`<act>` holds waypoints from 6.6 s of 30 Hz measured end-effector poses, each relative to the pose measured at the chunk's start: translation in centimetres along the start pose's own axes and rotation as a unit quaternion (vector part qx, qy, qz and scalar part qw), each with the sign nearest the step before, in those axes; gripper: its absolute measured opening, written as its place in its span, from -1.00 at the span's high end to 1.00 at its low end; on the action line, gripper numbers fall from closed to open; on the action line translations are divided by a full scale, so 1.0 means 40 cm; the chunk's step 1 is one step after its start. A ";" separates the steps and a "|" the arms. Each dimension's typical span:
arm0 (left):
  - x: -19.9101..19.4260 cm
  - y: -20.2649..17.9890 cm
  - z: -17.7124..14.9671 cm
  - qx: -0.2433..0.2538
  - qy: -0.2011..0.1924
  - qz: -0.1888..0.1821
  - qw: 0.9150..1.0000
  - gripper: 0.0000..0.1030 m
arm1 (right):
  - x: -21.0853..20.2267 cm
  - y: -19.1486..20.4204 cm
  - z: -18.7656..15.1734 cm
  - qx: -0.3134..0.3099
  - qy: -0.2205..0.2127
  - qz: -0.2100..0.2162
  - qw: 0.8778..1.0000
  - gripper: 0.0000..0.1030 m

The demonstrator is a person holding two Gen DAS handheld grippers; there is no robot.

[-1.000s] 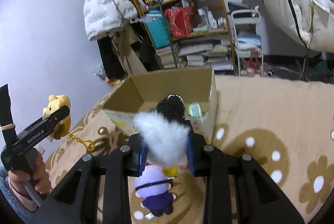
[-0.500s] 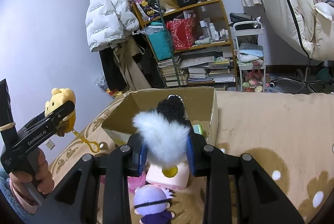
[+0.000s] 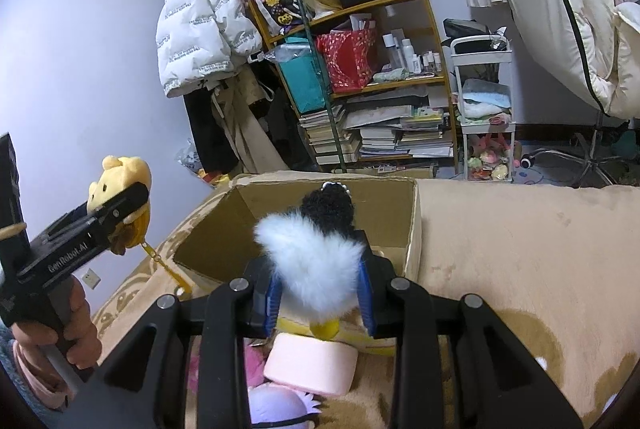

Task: Organize soft objects
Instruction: 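Lift both items over the cardboard box and open both tools to drop them, then raise both open tools out of the box back toward the pile, then close the left tool on the pink plush while the right tool closes on the purple-haired doll, then lift the pink plush with the left tool while the right tool lifts the doll over the box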

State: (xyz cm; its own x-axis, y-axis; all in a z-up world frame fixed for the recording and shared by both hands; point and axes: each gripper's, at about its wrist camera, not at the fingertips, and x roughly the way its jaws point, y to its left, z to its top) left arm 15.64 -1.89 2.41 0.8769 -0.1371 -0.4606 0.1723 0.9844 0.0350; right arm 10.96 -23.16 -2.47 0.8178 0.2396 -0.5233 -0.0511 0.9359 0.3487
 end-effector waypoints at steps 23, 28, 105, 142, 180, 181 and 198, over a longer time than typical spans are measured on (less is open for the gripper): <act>0.159 -0.033 -0.042 0.008 0.091 -0.007 0.996 -0.72 | 0.098 -0.049 0.000 0.012 0.027 -0.001 1.000 0.26; 0.162 -0.039 -0.048 0.015 0.098 -0.001 0.995 -0.90 | 0.097 -0.054 0.001 0.014 0.029 0.003 0.999 0.20; 0.018 0.014 -0.211 -0.022 0.276 -0.058 0.959 -0.99 | 0.011 0.070 -0.211 -0.013 0.182 -0.033 0.983 -0.91; 0.212 -0.083 -0.333 0.001 0.391 -0.091 0.916 -0.86 | 0.160 0.062 -0.293 -0.001 0.293 -0.018 0.956 -0.91; 0.021 -0.131 -0.345 0.044 0.355 -0.097 0.929 0.24 | 0.159 0.111 -0.334 -0.041 0.318 0.017 0.947 -0.11; 0.017 -0.131 -0.342 0.042 0.352 -0.096 0.930 0.24 | 0.152 0.107 -0.331 -0.039 0.314 0.011 0.949 -0.11; -0.139 -0.050 -0.228 -0.001 0.198 -0.040 0.979 0.24 | -0.050 0.044 -0.199 0.019 0.140 -0.018 0.990 -0.11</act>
State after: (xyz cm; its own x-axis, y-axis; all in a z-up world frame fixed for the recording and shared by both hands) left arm 6.31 -2.11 -3.18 0.6185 -0.1608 -0.7692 0.2326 0.9724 -0.0163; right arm 4.67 -19.92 -6.99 0.6279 0.2743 -0.7284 0.0010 0.9356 0.3532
